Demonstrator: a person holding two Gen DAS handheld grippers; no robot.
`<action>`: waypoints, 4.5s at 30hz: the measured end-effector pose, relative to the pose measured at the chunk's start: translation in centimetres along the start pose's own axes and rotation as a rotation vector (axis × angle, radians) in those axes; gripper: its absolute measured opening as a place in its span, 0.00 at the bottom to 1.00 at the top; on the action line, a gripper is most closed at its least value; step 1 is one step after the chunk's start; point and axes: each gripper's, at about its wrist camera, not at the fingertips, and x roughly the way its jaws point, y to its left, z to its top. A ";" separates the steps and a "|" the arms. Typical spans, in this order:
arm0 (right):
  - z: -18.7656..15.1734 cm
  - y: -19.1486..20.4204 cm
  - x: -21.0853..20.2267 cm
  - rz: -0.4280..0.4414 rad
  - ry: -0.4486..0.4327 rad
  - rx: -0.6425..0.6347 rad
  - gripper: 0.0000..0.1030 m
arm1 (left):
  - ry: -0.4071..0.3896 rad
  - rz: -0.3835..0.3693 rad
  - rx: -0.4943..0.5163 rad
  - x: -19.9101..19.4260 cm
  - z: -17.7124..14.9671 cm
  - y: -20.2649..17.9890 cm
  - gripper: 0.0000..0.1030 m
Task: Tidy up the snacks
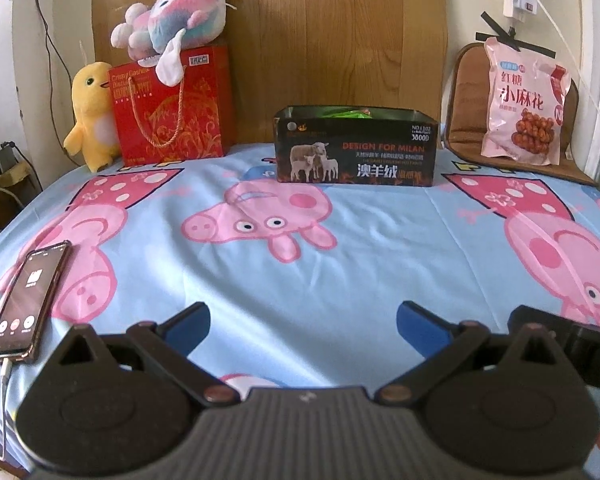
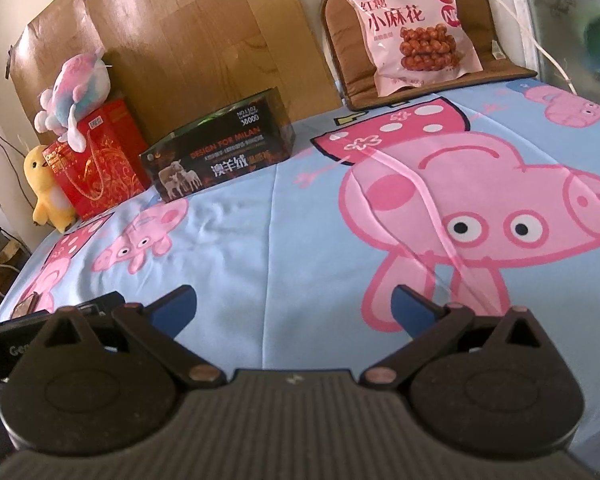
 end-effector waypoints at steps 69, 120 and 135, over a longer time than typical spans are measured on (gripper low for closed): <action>0.3 1.6 -1.5 0.050 -0.074 -0.112 1.00 | -0.103 0.108 0.002 -0.5 0.5 1.7 1.00; -0.1 2.5 -3.2 0.052 -0.194 -0.162 1.00 | -0.184 0.052 -0.053 -3.9 1.9 4.5 1.00; -0.4 2.5 -2.5 0.047 -0.139 -0.153 1.00 | -0.166 0.059 -0.091 -4.1 2.0 5.1 1.00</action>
